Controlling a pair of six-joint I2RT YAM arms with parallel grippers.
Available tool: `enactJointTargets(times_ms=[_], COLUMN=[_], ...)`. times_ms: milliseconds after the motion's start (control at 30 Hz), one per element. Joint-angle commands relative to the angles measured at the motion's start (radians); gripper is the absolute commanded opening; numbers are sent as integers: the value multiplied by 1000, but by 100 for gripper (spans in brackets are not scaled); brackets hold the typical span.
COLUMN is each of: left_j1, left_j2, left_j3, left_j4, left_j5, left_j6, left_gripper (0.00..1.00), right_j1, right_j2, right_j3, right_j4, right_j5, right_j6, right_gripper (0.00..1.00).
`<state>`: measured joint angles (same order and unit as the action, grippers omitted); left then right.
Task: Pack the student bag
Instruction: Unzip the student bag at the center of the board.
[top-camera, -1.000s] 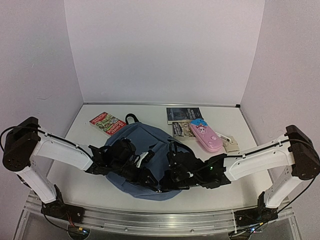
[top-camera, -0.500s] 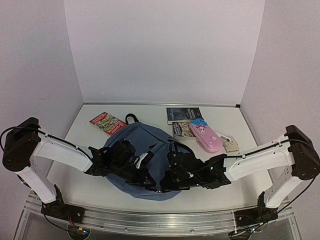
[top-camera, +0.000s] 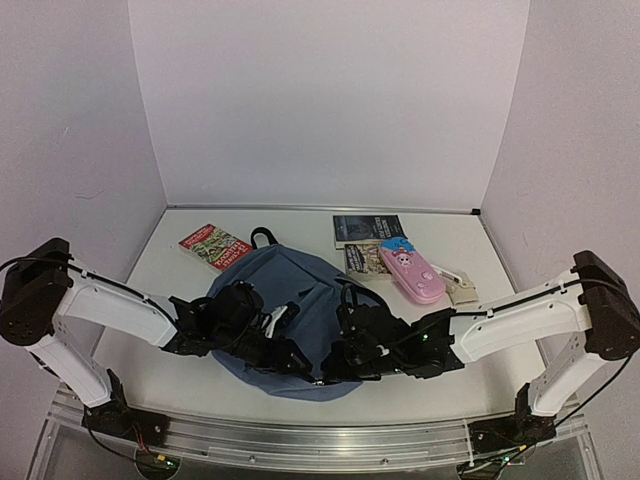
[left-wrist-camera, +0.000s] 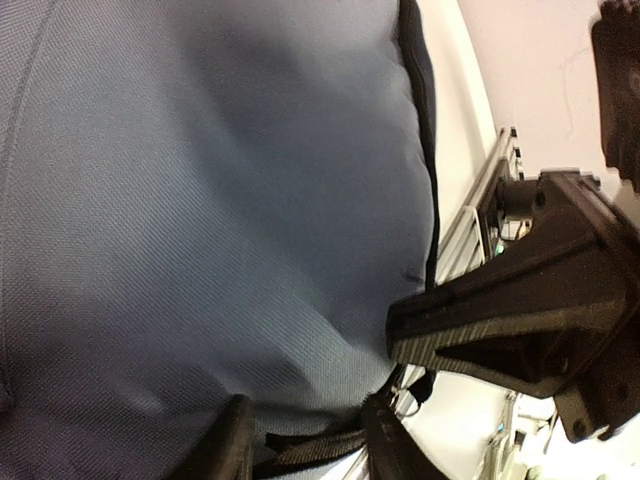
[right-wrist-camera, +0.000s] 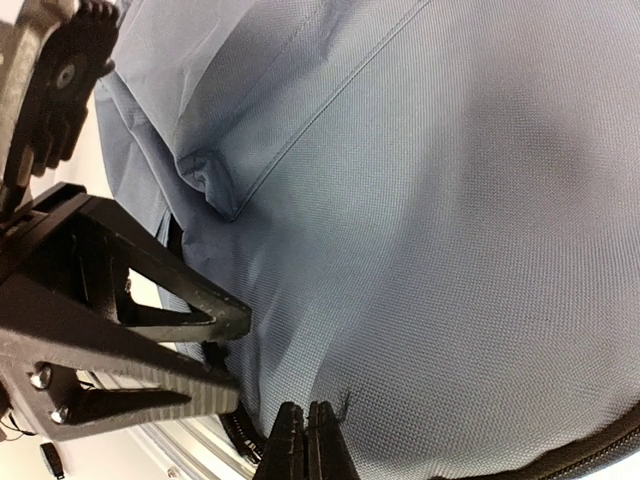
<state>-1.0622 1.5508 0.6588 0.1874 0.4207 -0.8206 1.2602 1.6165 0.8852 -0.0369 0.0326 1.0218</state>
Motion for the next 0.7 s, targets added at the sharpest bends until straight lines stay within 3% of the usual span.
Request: enactJointTargets(times_ms=[0, 200, 667], left_j1=[-5, -5, -5], left_j2=[-53, -75, 9], left_j3=[-21, -26, 19], left_j4=[42, 0, 49], left_j5=[48, 19, 69], left_j6=[17, 32, 28], left_gripper=[50, 53, 46], right_j1=[4, 4, 4], right_j2=[-10, -16, -24], right_j3=[10, 5, 3], right_j4=[13, 14, 14], right_j5=[18, 24, 28], right_j6=[-3, 1, 4], right_gripper=[0, 0, 0])
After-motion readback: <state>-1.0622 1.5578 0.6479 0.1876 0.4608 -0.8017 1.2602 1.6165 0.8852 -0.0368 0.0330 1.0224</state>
